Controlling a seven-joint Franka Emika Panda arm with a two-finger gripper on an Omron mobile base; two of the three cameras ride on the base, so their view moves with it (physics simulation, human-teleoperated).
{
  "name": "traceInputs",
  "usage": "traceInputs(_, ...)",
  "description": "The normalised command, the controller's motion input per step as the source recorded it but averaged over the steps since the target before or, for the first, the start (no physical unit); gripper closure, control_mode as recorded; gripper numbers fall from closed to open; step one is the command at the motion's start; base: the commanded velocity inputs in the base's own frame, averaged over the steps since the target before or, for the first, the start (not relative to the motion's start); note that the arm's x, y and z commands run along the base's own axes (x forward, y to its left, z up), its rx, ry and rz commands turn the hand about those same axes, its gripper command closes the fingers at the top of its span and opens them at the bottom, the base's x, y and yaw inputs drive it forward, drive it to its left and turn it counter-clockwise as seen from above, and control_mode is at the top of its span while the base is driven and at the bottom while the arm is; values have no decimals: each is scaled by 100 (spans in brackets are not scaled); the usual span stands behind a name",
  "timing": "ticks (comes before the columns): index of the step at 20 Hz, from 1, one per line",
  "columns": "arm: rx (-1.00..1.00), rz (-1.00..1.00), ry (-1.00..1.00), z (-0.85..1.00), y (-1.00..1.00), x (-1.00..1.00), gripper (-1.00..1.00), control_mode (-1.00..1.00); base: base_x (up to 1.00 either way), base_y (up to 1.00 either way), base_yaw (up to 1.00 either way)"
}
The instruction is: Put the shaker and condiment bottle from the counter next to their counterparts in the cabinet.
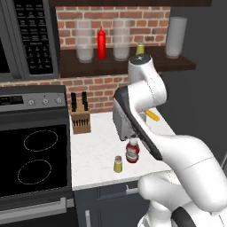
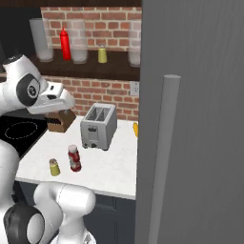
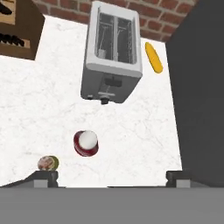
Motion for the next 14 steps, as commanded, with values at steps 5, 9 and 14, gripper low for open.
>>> traceInputs(5, -29, -32, -31, 0, 47, -8, -100, -100, 0, 0, 0)
traceInputs(9, -25, -49, -31, -7, 35, 0, -100, -100, 0, 0, 0)
traceInputs(14, -18, -54, -35, -24, 29, 1, -100, -100, 0, 0, 0)
